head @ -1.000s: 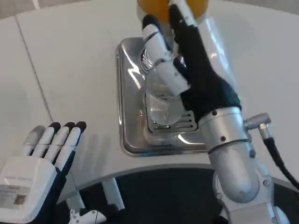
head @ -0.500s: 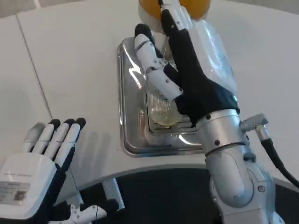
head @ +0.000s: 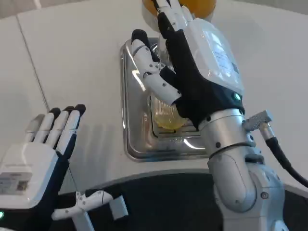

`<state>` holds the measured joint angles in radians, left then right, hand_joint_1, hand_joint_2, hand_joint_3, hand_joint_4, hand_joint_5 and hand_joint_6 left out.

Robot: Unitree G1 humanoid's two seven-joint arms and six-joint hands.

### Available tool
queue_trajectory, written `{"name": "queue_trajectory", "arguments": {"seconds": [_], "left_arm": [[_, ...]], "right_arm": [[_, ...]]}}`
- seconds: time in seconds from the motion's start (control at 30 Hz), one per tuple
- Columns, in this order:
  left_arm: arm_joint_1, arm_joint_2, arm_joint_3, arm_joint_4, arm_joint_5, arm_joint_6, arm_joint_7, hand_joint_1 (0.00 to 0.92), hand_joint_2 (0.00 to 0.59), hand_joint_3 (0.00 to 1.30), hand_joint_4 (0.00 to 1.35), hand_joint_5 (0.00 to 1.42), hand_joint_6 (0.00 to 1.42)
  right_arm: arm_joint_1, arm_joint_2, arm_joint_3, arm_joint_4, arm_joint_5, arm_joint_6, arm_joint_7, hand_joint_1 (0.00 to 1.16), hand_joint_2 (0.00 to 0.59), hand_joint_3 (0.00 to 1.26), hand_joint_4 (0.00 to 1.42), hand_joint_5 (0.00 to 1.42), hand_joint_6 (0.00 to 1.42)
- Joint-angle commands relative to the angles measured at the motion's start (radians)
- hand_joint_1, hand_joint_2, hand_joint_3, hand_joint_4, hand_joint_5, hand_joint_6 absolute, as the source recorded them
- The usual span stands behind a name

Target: Grasp the cup under the faucet to collect the drink, then remove the cup.

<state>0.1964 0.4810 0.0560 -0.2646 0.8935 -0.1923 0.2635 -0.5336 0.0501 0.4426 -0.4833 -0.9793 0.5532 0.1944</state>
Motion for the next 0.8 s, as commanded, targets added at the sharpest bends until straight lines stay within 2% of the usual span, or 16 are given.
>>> {"name": "queue_trajectory", "arguments": {"seconds": [0.03, 0.27, 0.47, 0.8], "left_arm": [[-0.029, -0.023, -0.036, 0.022, 0.005, 0.015, 0.002, 0.0, 0.051, 0.0, 0.0, 0.01, 0.05], [-0.1, -0.055, -0.099, 0.057, 0.019, 0.043, 0.001, 0.001, 0.05, 0.0, 0.0, 0.02, 0.05], [-0.145, -0.058, -0.121, 0.087, 0.015, 0.055, 0.004, 0.058, 0.042, 0.0, 0.0, 0.03, 0.06], [-0.218, -0.067, -0.155, 0.145, 0.014, 0.088, 0.004, 0.066, 0.042, 0.0, 0.0, 0.03, 0.07]], "right_arm": [[-0.001, 0.005, 0.018, -0.027, -0.015, -0.009, 0.046, 0.0, 0.551, 0.07, 0.0, 0.0, 0.0], [0.002, 0.005, 0.001, -0.063, -0.047, -0.01, 0.085, 0.0, 0.551, 0.07, 0.0, 0.0, 0.0], [0.019, -0.001, -0.009, -0.083, -0.056, -0.013, 0.105, 0.0, 0.549, 0.07, 0.0, 0.0, 0.0], [0.022, -0.003, -0.025, -0.09, -0.059, -0.011, 0.118, 0.0, 0.555, 0.08, 0.0, 0.0, 0.0]]}}
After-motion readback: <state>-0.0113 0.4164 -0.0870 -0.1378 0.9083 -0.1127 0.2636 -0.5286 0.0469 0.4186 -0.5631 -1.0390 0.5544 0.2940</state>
